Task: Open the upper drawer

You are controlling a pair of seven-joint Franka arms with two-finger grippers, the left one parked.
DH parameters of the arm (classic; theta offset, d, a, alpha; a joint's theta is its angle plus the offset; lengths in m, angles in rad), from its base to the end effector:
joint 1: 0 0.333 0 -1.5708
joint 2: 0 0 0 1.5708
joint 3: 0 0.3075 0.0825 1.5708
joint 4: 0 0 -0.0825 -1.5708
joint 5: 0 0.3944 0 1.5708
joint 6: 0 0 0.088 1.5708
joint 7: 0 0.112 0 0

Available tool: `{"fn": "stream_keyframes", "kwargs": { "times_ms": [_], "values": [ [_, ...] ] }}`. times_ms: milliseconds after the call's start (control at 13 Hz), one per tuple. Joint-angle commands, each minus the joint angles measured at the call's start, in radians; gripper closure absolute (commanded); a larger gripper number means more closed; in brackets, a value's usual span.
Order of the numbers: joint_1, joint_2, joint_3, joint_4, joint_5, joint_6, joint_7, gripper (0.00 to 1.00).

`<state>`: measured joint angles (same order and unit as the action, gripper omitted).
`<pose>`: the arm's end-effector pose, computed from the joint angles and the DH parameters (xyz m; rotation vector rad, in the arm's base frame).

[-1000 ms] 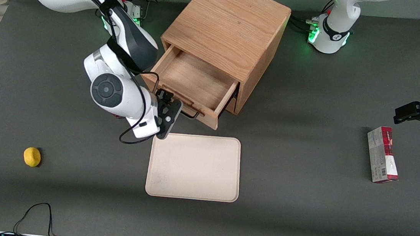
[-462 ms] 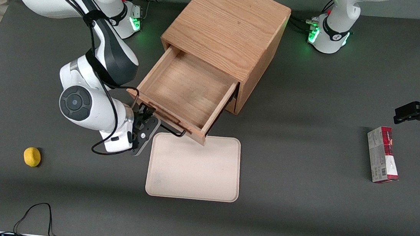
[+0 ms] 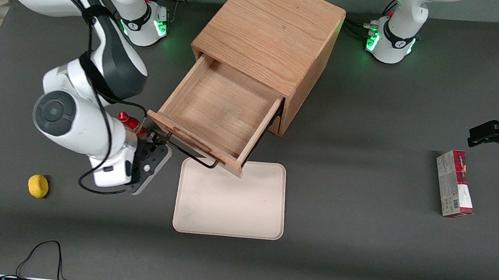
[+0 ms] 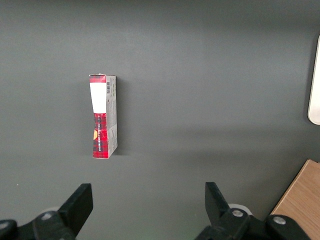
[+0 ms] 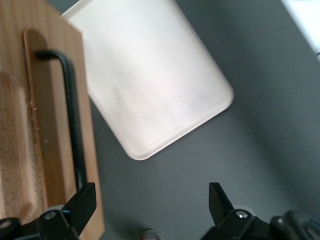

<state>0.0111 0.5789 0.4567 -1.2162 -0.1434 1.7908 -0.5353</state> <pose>0.6821 0.2422 0.4547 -2.6978 -1.4032 -0.0820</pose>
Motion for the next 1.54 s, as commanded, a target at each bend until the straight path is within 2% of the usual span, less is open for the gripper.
{"fn": "stream_keyframes", "kwargs": {
  "times_ms": [0,77,154,308,385,538,692,846,1077,1231,1462],
  "values": [
    [-0.009,-0.004,-0.05,0.118,-0.002,-0.016,-0.018,0.0],
    [-0.038,-0.032,-0.067,0.116,0.013,-0.022,-0.012,0.0],
    [-0.051,-0.068,-0.1,0.112,0.077,-0.089,0.004,0.0],
    [-0.04,-0.14,-0.272,0.092,0.253,-0.226,0.131,0.0],
    [-0.039,-0.19,-0.314,0.042,0.278,-0.257,0.188,0.0],
    [-0.039,-0.305,-0.377,-0.092,0.285,-0.292,0.295,0.0],
    [-0.039,-0.42,-0.403,-0.204,0.277,-0.323,0.378,0.0],
    [-0.036,-0.575,-0.411,-0.371,0.207,-0.292,0.425,0.0],
    [-0.034,-0.77,-0.406,-0.58,0.202,-0.239,0.562,0.0],
    [-0.028,-0.836,-0.403,-0.644,0.202,-0.238,0.682,0.0],
    [-0.026,-0.817,-0.4,-0.637,0.196,-0.234,0.683,0.0]
  ]
}}
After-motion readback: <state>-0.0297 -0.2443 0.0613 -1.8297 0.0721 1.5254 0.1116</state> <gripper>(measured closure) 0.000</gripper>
